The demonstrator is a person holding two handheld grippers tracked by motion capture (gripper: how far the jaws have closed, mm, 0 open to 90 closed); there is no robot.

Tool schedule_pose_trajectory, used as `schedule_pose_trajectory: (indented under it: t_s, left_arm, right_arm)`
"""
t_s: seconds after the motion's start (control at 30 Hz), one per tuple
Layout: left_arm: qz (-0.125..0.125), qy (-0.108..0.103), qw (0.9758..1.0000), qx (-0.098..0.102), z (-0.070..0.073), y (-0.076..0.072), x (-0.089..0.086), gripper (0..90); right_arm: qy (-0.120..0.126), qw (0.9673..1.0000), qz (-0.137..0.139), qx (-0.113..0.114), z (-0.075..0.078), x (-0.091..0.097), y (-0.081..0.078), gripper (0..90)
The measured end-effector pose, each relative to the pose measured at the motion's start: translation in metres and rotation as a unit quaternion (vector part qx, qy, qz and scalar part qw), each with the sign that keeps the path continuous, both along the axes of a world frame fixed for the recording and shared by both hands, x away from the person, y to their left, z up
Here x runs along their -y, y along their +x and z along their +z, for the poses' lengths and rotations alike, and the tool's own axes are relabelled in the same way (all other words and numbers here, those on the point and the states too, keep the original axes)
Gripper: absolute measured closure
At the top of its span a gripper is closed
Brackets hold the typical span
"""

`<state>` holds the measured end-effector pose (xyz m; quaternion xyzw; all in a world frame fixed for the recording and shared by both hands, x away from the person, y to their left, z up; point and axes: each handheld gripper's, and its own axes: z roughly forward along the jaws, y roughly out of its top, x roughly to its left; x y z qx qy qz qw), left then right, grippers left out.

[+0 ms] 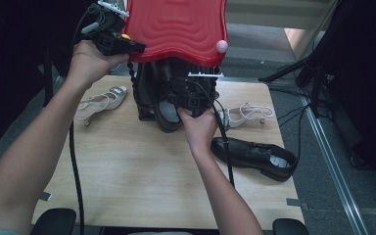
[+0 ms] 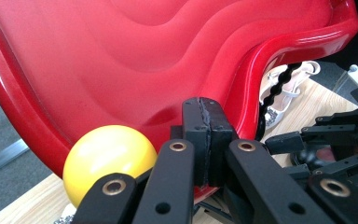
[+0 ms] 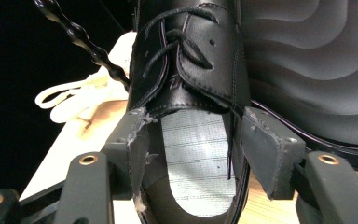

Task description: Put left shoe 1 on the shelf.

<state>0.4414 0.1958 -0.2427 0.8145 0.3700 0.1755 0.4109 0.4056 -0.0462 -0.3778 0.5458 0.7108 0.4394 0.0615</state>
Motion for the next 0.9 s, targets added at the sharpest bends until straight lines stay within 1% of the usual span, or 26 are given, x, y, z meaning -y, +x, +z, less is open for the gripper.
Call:
schedule_pose_trajectory:
  t_s: [0.13,0.3,0.37,0.4,0.43,0.47,0.5,0.6,0.7,0.73,0.77,0.8,0.83,0.9]
  left_arm:
    - [0.000,0.000,1.0000,0.001,0.000,0.000,0.000,90.0]
    - [0.000,0.000,1.0000,0.001,0.000,0.000,0.000,90.0]
    - [0.000,0.000,1.0000,0.000,0.000,0.000,0.000,90.0]
    - [0.000,0.000,1.0000,0.000,0.000,0.000,0.000,90.0]
    - [-0.001,0.000,1.0000,-0.002,0.000,0.000,0.000,90.0]
    - [-0.001,0.000,1.0000,-0.002,0.000,0.000,0.000,90.0]
    - [0.000,0.000,1.0000,-0.001,0.000,0.000,0.000,90.0]
    - [0.000,0.001,1.0000,-0.001,0.000,0.000,0.000,90.0]
    - [0.000,0.001,1.0000,-0.001,0.000,0.000,0.000,90.0]
    - [0.000,0.001,1.0000,-0.002,0.000,0.000,0.000,90.0]
    - [0.000,0.002,1.0000,-0.002,0.000,0.000,0.000,90.0]
    - [0.000,0.002,1.0000,-0.002,0.000,0.000,0.000,90.0]
    - [0.000,0.002,1.0000,-0.002,0.000,0.000,0.000,90.0]
    - [0.000,0.002,1.0000,-0.002,0.000,0.000,0.000,90.0]
  right_arm:
    - [0.002,1.0000,0.001,0.000,0.000,0.000,-0.001,42.6]
    - [0.008,1.0000,0.004,0.003,0.003,0.003,-0.006,43.7]
    - [0.006,0.9999,0.014,0.005,0.008,0.007,-0.013,45.2]
    - [0.006,0.9999,0.014,0.005,0.008,0.007,-0.013,45.2]
    - [0.004,0.9998,0.020,0.007,0.010,0.010,-0.018,46.1]
    - [0.004,0.9998,0.020,0.007,0.010,0.010,-0.018,46.1]
    - [0.002,0.9997,0.023,0.008,0.011,0.013,-0.023,46.5]
    - [-0.002,0.9994,0.032,0.009,0.010,0.018,-0.032,47.8]
    - [-0.001,0.9992,0.038,0.010,0.006,0.025,-0.043,49.5]
    - [-0.001,0.9992,0.038,0.010,0.006,0.025,-0.043,49.5]
    - [-0.004,0.9991,0.042,0.008,0.000,0.029,-0.050,52.0]
    - [-0.004,0.9991,0.042,0.008,0.000,0.029,-0.050,52.0]
    - [-0.008,0.9988,0.047,0.007,-0.009,0.034,-0.058,55.7]
    - [-0.010,0.9988,0.048,0.007,-0.016,0.038,-0.063,59.8]
